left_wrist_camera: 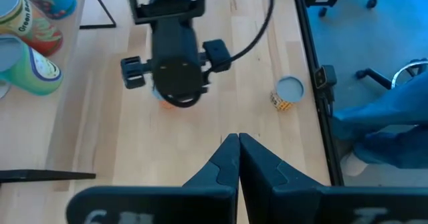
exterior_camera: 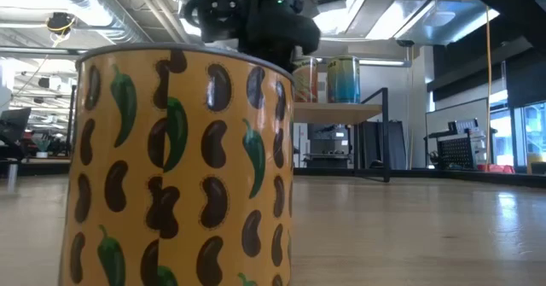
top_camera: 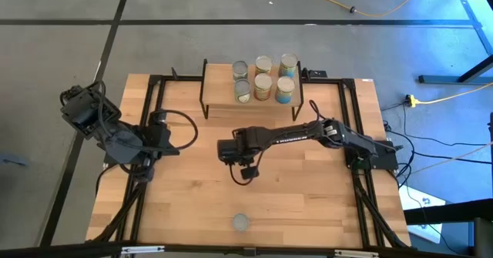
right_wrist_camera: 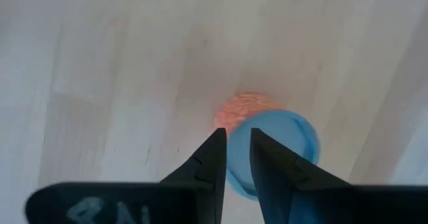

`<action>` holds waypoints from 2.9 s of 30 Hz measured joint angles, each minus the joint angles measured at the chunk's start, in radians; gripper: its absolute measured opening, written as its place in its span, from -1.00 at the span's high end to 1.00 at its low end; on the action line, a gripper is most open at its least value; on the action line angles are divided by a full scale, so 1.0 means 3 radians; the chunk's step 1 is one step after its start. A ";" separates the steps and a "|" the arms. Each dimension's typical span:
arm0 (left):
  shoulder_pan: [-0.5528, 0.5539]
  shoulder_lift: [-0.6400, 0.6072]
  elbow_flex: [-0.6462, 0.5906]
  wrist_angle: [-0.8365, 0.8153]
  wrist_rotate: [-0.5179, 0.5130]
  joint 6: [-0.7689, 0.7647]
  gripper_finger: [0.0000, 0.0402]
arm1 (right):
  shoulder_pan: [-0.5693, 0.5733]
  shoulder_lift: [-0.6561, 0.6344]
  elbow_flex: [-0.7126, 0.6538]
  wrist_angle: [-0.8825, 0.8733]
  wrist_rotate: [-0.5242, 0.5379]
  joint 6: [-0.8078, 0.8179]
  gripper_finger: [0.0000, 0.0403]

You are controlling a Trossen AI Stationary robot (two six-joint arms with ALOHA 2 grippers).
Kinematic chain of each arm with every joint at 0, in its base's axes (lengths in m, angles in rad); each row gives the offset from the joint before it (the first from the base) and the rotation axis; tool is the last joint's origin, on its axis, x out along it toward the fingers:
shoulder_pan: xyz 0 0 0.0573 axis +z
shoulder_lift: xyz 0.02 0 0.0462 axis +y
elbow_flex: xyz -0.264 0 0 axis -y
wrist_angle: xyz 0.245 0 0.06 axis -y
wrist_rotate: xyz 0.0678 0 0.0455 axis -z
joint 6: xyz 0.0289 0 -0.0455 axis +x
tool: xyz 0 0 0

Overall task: Pick and place cans onto a shelf
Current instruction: Move the small canned oranges the shelf

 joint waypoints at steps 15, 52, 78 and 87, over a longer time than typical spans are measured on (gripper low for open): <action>0.0000 0.0001 0.0000 0.0000 -0.0024 0.0001 1.00 | -0.0171 0.0000 0.0000 0.0060 -0.0532 0.0747 0.66; 0.0000 0.0004 0.0000 0.0000 -0.0029 0.0006 1.00 | -0.0211 0.0154 0.0003 0.0083 -0.0322 0.1101 0.66; 0.0001 0.0004 0.0000 0.0000 -0.0025 0.0037 1.00 | -0.0199 0.0053 0.0051 -0.0078 -0.0355 0.0902 0.66; 0.0000 0.0004 0.0001 0.0000 -0.0023 0.0034 1.00 | -0.0211 0.0041 -0.0054 -0.0107 -0.0528 0.0769 0.66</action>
